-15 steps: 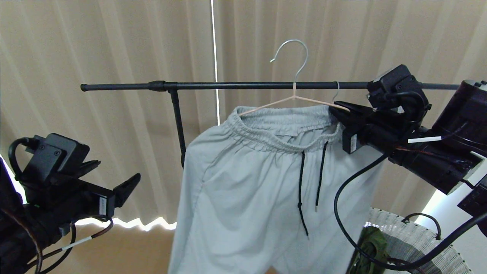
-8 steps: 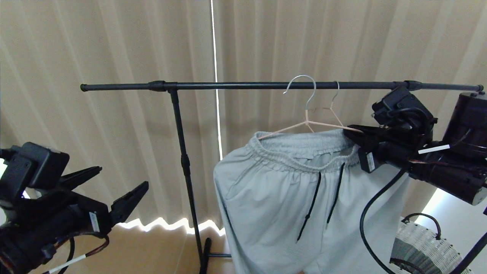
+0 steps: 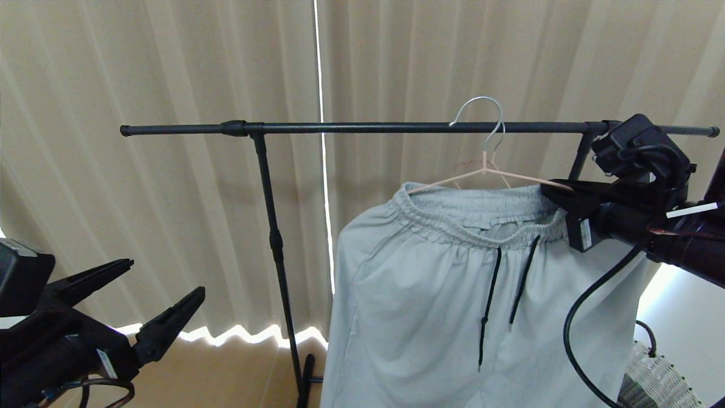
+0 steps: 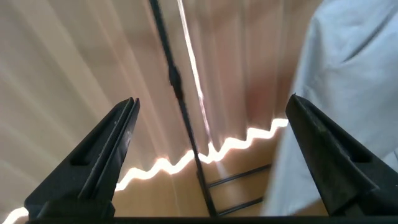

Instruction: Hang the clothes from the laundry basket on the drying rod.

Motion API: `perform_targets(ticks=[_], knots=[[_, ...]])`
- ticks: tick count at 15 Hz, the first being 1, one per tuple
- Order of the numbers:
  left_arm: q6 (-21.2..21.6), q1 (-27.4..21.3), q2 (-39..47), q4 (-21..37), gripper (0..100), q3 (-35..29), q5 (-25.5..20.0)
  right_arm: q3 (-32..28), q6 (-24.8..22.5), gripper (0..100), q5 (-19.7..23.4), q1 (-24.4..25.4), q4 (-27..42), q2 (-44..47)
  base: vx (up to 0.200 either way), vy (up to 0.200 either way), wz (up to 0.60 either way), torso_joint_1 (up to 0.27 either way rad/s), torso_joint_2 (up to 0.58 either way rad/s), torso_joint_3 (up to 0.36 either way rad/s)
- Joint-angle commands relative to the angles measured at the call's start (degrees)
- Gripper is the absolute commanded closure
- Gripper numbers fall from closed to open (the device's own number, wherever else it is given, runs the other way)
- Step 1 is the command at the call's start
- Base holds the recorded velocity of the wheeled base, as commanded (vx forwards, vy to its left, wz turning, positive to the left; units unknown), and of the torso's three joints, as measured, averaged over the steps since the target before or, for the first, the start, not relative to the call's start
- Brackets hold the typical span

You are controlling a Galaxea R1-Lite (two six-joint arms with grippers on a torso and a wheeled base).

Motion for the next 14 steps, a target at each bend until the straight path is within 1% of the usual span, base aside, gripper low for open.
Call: perform_targets(ticks=[1, 4, 8, 14], knots=[[0.06, -0.05, -0.24, -0.03, 0, 0.01, -0.09, 0.36, -0.01, 100, 0.03, -0.19, -0.1, -0.25, 0.0, 0.0, 0.0, 0.0, 0.0, 0.0], [0.24, -0.14, -0.77, -0.03, 0, 0.01, -0.18, 0.45, 0.17, 100, 0.03, -0.19, -0.19, -0.51, 0.0, 0.0, 0.0, 0.0, 0.0, 0.0], [0.24, -0.23, -0.77, -0.03, 0, 0.18, -0.18, 0.54, 0.17, 100, 0.03, -0.19, -0.27, -0.78, 0.0, 0.2, 0.0, 0.004, 0.0, 0.002], [0.24, -0.23, -0.68, -0.03, 0, 0.44, -0.18, 0.54, 0.17, 100, 0.03, -0.19, -0.27, -1.04, 0.0, 0.0, 0.0, 0.0, 0.0, 0.0]])
